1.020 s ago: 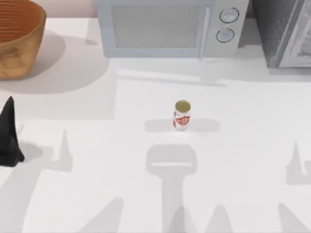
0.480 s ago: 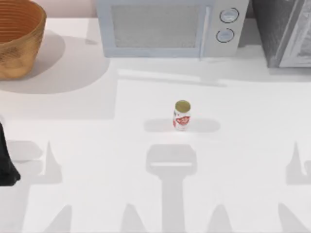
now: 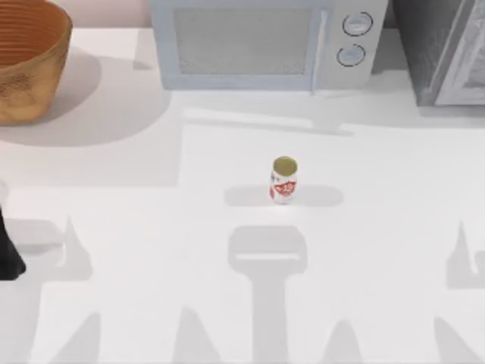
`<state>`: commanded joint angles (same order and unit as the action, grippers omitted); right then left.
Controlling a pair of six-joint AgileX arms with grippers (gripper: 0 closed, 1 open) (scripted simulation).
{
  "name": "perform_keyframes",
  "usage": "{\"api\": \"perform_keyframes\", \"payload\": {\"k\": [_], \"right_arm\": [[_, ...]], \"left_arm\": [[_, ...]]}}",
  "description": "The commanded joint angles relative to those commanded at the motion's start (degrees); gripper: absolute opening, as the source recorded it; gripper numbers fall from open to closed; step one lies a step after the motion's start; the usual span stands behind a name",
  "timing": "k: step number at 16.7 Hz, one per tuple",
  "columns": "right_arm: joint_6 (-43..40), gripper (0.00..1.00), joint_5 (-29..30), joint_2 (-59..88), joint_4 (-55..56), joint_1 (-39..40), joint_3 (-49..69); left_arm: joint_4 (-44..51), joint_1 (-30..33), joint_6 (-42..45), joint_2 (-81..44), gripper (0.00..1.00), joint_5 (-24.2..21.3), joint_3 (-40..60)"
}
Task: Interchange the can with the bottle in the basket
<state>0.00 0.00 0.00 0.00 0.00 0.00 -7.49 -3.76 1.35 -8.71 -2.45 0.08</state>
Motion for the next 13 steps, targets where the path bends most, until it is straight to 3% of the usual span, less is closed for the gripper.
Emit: {"api": "perform_keyframes", "payload": {"k": [13], "right_arm": [[0.0, 1.00, 0.0, 0.0, 0.0, 0.0, 0.0]], "left_arm": [[-36.4, -11.6, 2.7, -45.1, 1.00, -13.4, 0.2]]}}
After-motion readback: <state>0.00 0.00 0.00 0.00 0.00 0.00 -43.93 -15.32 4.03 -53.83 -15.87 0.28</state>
